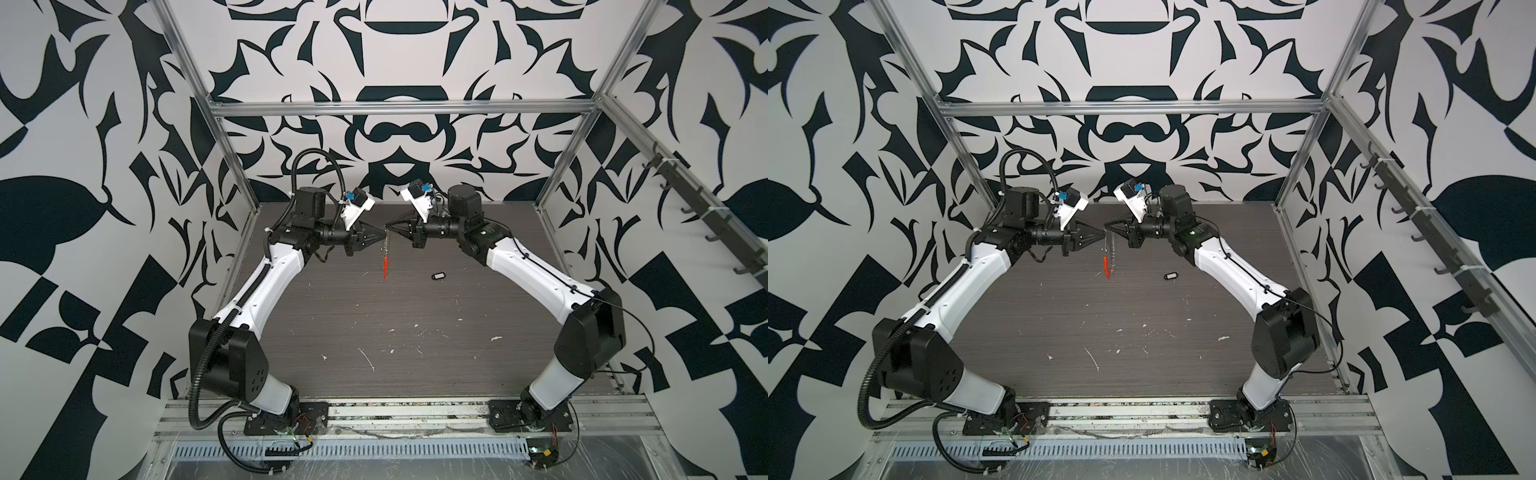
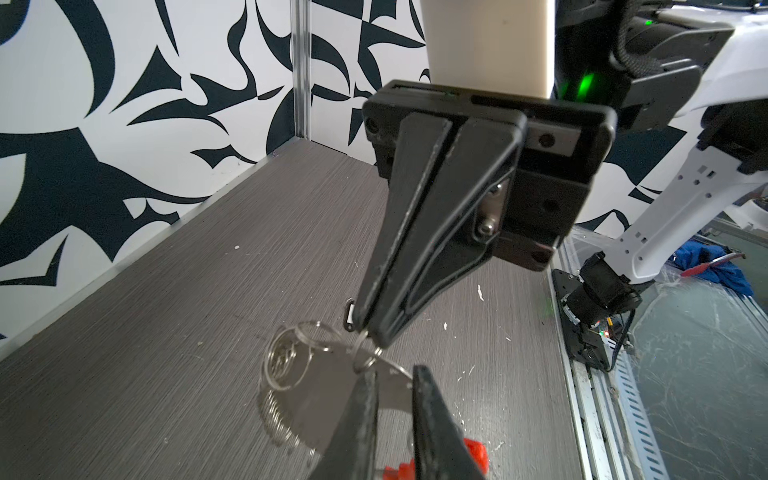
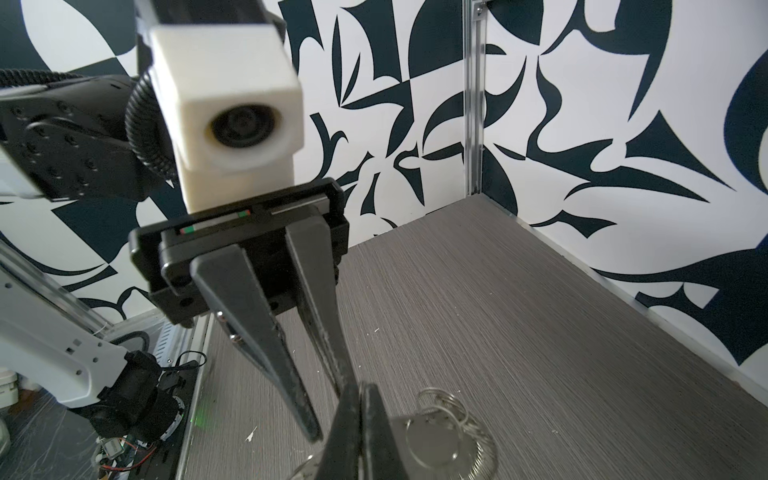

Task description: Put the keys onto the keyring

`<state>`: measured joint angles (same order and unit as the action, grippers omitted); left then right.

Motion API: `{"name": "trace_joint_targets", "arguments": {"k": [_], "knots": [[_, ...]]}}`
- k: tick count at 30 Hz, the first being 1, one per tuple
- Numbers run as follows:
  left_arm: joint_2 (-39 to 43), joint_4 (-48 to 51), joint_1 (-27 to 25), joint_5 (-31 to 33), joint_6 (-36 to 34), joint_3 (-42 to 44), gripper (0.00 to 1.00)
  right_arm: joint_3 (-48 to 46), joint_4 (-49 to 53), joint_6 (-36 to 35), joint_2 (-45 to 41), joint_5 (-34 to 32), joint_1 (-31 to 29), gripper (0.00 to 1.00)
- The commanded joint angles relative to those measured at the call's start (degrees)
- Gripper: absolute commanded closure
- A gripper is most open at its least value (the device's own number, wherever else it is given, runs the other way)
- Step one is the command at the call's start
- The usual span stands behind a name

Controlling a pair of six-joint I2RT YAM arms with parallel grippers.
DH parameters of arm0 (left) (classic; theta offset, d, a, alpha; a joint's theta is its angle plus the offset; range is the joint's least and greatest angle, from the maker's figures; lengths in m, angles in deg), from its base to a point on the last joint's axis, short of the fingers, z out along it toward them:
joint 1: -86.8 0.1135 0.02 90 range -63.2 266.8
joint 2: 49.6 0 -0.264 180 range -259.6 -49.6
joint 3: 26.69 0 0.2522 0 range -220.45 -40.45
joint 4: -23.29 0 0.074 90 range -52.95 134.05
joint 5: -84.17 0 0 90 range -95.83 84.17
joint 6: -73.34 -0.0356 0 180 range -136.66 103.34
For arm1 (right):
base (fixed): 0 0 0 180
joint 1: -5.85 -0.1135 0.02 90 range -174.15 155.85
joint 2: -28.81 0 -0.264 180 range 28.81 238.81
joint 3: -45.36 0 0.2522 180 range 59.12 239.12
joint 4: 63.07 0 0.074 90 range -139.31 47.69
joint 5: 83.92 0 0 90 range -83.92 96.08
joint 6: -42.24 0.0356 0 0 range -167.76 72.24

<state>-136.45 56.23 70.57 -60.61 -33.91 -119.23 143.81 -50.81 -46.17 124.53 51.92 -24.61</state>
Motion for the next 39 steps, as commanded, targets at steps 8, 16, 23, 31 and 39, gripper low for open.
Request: {"name": "trace_joint_targets", "arguments": {"k": [8,16,23,31,39], "knots": [[0.5,1.5,2.5,-1.3,1.9,-1.6,0.81,0.0,-4.5,0.0,-2.3,0.3,-0.6,1.00],[1.2,-1.3,3.7,-2.1,4.1,-0.5,0.81,-0.5,-7.4,2.9,-1.6,1.8,-0.9,1.00],[-0.3,-4.9,3.7,-5.0,9.2,-1.2,0.81,0.0,-7.6,3.1,-1.4,1.8,-1.4,1.00],[-0.8,-3.7,3.7,-6.2,9.5,-1.8,0.79,0.5,-9.3,4.7,-1.1,2.2,-1.6,1.00],[-0.8,-3.6,3.7,-8.7,10.0,-1.7,0.75,1.5,-10.0,5.5,-0.1,2.7,-2.3,1.00]]}}
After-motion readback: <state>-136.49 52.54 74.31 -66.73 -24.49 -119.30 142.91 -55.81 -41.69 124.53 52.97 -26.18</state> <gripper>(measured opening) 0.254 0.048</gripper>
